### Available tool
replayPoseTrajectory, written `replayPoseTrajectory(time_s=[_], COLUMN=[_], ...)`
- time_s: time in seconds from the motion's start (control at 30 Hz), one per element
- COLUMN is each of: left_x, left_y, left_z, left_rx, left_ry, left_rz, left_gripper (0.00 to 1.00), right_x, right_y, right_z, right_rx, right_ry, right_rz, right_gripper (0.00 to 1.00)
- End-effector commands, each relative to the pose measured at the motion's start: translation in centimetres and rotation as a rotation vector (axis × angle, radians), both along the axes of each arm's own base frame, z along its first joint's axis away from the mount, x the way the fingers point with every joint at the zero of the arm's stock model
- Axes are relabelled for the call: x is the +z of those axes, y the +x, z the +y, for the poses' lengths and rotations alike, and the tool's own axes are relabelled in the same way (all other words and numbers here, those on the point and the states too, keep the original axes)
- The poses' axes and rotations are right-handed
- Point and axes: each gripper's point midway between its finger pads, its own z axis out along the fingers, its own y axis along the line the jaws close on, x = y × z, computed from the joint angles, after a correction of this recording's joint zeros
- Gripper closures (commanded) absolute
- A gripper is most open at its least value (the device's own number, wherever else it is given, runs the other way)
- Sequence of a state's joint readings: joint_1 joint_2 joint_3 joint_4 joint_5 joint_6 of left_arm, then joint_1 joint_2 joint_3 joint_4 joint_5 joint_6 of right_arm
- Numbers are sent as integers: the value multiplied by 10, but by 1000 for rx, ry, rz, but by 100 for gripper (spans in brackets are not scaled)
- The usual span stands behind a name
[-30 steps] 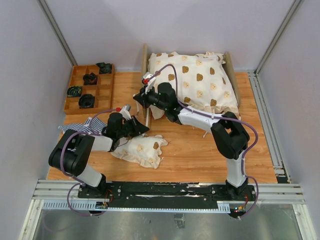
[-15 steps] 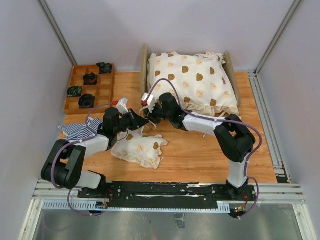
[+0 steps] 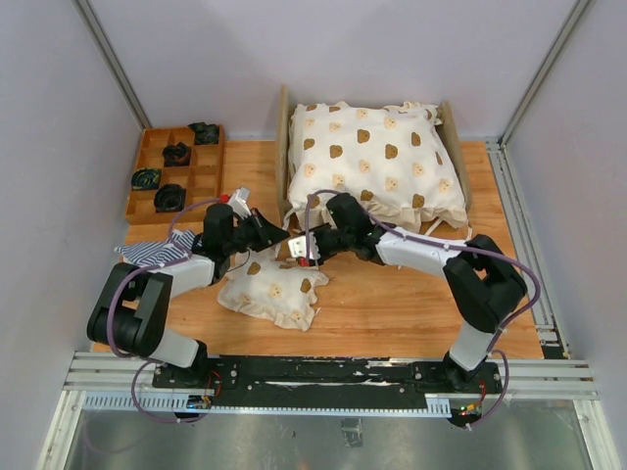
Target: Set up the pet bed
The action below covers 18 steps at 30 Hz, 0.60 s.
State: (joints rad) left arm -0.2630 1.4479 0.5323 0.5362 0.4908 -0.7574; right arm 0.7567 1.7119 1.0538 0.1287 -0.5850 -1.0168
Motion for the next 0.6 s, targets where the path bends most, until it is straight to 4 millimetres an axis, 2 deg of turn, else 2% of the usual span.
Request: replayPoseTrajectory(time_s=[0.0, 0.27, 0.37, 0.4, 0.5, 0.57], left_x=[4, -8, -12, -12, -12, -12], left_y=[9, 21, 23, 24, 25, 26], left_z=[1, 7, 7, 7, 7, 6], left_rx=[4, 19, 18, 19, 18, 12], left_ry=[-7, 12, 13, 13, 9, 7], left_rz=[-7, 15, 22, 21, 24, 23], left_gripper=[100, 100, 100, 100, 100, 100], right_x=[-33, -68, -71, -80, -87, -90], right_y=[2, 19, 18, 17, 17, 18], right_z=[-15, -19, -25, -27, -31, -29], right_rx=[187, 277, 316, 327, 352, 358], right_ry=[-209, -412, -478, -504, -546, -556], right_rz=[-167, -149, -126, -106, -90, -77], right_gripper=[62, 65, 66, 66, 66, 66])
